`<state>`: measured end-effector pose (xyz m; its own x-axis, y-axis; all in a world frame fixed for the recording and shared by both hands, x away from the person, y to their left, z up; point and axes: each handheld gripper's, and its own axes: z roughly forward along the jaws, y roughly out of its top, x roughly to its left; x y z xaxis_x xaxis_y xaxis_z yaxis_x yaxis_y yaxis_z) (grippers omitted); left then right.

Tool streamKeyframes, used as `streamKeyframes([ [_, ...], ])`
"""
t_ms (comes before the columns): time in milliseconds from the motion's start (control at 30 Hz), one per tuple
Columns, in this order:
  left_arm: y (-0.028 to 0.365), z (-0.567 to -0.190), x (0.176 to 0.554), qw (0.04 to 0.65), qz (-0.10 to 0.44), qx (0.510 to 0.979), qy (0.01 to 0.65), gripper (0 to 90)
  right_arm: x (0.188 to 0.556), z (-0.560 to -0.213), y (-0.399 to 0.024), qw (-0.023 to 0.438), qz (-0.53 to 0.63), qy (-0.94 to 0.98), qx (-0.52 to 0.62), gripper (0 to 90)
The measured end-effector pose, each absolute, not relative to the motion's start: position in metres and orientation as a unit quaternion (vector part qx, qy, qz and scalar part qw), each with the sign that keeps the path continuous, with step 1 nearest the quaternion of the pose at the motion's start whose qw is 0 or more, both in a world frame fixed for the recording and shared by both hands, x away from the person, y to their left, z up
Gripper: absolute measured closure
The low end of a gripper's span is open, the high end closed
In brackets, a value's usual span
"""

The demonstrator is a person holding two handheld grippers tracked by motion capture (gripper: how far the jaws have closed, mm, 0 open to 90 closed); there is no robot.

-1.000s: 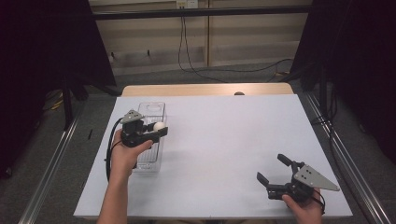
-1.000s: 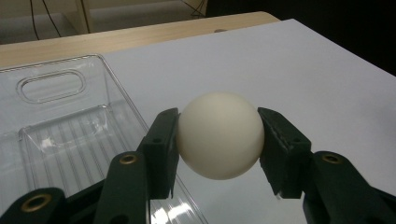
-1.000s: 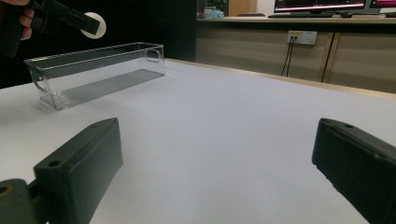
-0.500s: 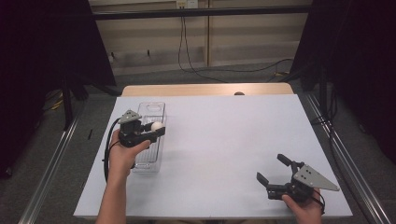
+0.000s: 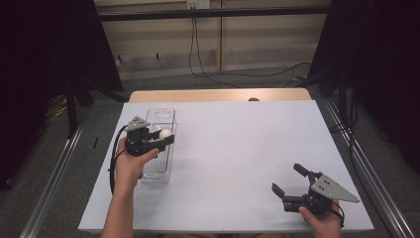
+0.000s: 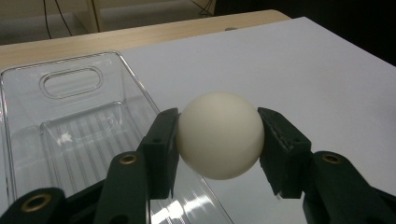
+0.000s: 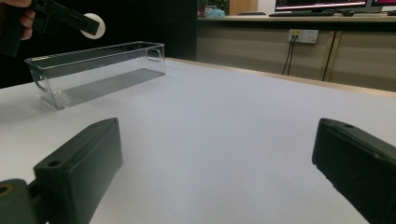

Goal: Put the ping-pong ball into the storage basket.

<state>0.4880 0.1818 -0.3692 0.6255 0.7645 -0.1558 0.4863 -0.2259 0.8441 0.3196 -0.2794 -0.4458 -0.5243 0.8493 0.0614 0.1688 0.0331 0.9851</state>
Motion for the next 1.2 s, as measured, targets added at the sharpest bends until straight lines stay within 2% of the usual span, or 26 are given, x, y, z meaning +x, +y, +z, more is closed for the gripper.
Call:
streamKeyframes([
  [1200, 0.197, -0.372, 0.491, 0.464, 0.168, 0.761, 0.421, 51.1, 0.319, -0.445, -0.280, 0.295, 0.577, 0.657, 0.385, 1.4],
])
